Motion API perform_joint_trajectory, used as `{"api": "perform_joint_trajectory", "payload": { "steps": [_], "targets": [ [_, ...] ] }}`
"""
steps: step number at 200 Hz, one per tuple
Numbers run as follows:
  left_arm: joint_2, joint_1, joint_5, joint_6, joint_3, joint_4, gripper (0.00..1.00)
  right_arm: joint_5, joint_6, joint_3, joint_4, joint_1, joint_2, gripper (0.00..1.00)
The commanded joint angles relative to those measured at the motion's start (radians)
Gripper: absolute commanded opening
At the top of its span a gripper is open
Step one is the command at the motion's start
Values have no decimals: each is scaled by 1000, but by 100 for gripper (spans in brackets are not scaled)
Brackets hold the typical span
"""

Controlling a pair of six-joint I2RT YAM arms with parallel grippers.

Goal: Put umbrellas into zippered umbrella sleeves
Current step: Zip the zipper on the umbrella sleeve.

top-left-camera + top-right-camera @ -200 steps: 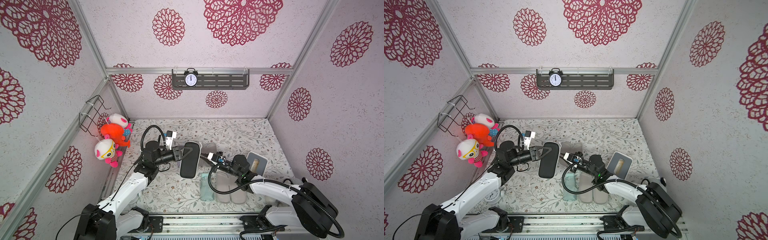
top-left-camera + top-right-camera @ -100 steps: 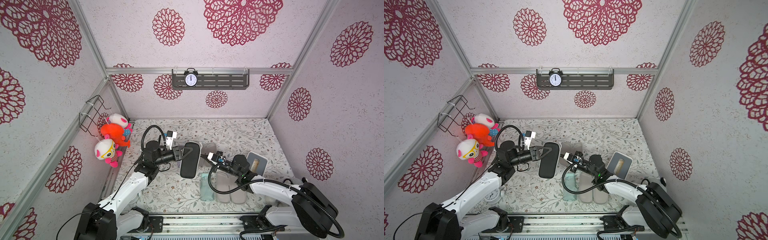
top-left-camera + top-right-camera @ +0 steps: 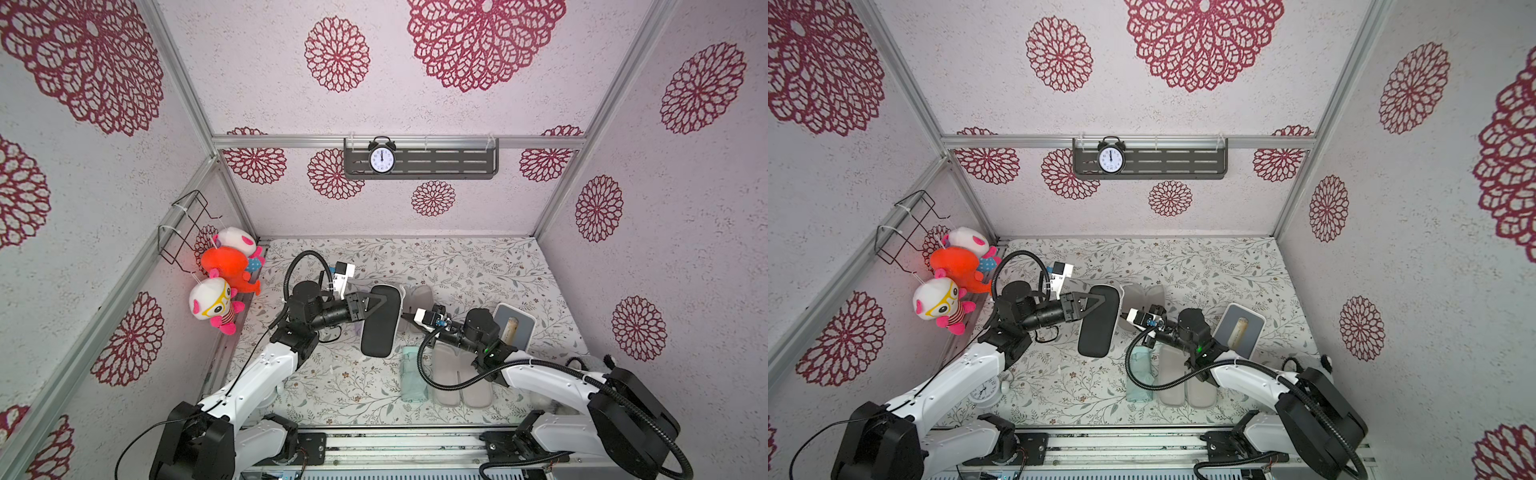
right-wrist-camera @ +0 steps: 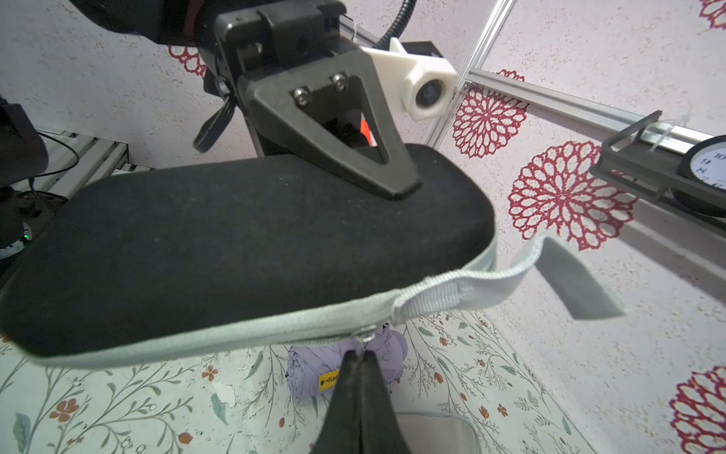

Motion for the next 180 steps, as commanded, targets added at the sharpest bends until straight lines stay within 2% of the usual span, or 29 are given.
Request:
{"api": "perform_joint_trajectory", "payload": {
  "steps": [1, 75, 180],
  "targets": [
    [-4, 6, -5, -21, 48, 113, 0, -65, -20, 8, -23, 16, -15, 0],
    [8, 12, -9, -13, 58, 117, 0, -75, -27, -1, -97, 87, -26, 0],
    [9, 53, -38, 2, 51, 94, 0, 12, 15, -51, -134, 190, -62, 0]
  ]
}}
